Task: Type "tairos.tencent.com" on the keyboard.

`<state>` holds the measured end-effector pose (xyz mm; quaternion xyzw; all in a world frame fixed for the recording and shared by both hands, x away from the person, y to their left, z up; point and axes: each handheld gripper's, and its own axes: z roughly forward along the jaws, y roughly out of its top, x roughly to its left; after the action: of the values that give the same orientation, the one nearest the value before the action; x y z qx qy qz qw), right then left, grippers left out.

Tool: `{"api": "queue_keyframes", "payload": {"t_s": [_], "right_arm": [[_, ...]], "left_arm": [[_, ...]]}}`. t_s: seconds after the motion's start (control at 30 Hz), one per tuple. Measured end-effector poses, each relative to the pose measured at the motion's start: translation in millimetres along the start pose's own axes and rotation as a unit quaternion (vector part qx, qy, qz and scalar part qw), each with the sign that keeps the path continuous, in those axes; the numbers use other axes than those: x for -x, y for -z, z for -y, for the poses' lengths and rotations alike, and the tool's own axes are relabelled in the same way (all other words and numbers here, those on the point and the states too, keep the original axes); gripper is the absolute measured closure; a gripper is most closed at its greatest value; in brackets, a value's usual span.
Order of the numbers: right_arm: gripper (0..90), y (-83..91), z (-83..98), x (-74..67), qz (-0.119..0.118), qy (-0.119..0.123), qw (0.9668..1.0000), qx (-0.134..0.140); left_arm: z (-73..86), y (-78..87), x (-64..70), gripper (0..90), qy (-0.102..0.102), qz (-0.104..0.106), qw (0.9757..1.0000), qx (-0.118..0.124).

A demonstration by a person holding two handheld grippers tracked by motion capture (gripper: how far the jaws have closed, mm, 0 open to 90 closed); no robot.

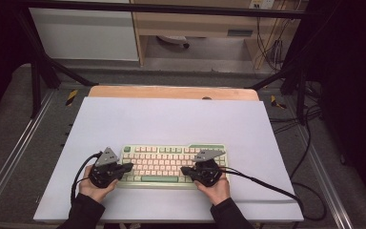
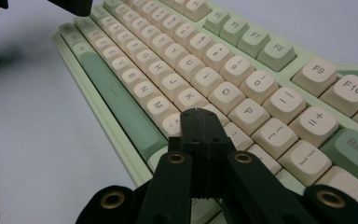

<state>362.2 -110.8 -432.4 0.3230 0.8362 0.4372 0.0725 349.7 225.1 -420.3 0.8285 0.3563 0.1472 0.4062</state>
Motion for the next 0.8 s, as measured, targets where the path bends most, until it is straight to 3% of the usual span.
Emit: {"api": "queue_keyframes", "payload": {"t_s": [0.4, 0.8], "right_arm": [[90.0, -4.6, 2.8, -1.1, 0.001, 0.003, 1.0, -0.008], [90.0, 10.9, -3.8, 2.5, 0.017, 0.013, 0.9998, 0.007]], "left_arm": [[0.0, 0.0, 0.0, 90.0, 0.0, 0.0, 1.0, 0.001], [-1.2, 1.6, 1.6, 90.0, -0.001, 0.002, 1.0, 0.004]]}}
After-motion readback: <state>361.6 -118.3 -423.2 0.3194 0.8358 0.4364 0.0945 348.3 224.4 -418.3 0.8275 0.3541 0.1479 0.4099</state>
